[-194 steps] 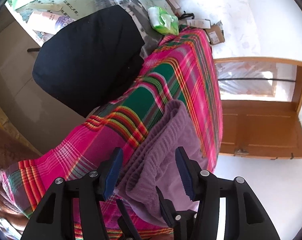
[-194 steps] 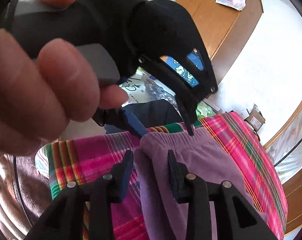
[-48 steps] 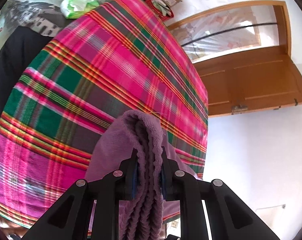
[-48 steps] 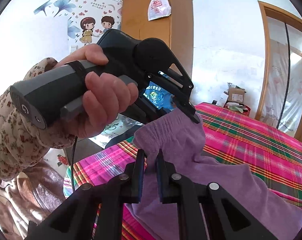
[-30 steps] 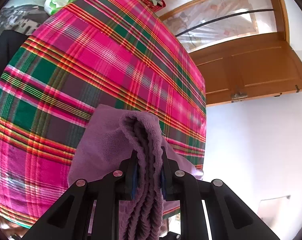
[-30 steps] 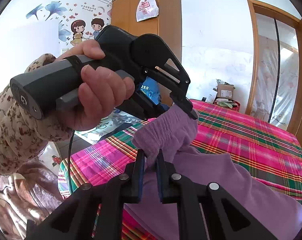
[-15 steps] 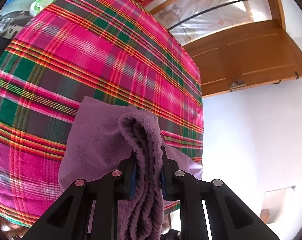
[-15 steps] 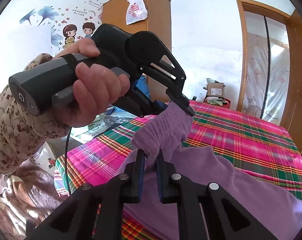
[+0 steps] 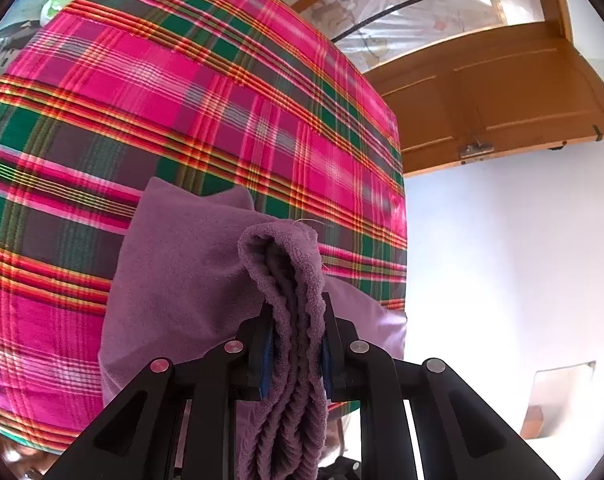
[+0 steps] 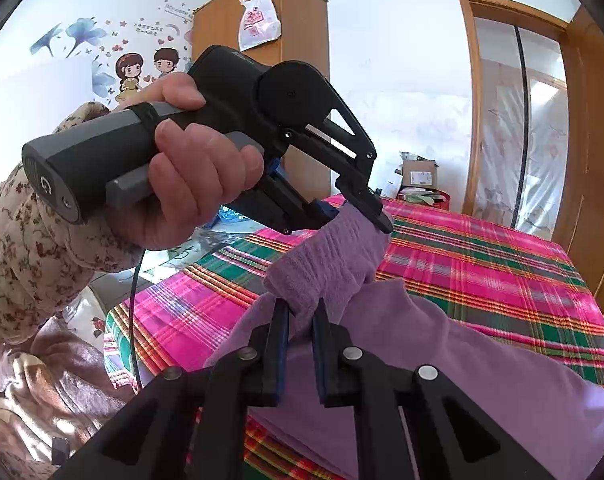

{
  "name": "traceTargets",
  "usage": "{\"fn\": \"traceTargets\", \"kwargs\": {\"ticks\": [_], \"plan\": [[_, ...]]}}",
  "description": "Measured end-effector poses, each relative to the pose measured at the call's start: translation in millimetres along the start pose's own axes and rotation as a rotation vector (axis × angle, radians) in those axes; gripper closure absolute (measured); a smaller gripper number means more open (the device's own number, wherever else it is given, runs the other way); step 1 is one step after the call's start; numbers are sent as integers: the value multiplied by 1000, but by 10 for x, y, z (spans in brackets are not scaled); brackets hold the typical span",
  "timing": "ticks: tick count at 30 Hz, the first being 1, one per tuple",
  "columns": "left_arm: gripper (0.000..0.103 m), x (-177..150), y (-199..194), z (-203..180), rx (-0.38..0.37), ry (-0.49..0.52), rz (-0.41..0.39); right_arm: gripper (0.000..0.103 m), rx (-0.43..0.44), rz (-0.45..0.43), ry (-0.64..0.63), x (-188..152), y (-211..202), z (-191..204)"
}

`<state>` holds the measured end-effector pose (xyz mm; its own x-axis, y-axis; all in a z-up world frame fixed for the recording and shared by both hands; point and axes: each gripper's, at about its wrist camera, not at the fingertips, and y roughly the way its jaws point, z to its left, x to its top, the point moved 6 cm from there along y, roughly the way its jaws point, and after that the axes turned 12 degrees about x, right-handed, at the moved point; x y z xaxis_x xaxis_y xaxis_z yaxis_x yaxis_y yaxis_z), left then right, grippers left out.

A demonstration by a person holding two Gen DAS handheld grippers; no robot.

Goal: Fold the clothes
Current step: 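Carry the lifted waistband with both grippers over the rest of the trousers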

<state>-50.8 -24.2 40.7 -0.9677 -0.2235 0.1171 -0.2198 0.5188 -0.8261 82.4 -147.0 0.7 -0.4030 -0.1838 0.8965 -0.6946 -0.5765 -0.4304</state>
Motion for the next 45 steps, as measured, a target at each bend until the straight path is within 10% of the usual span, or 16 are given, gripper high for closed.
{"fn": "traceTargets", "kwargs": {"ticks": [45], "plan": [[83,-110,885,-377,110,54,121,91,-61,98,142,-464,-82,-408]]}}
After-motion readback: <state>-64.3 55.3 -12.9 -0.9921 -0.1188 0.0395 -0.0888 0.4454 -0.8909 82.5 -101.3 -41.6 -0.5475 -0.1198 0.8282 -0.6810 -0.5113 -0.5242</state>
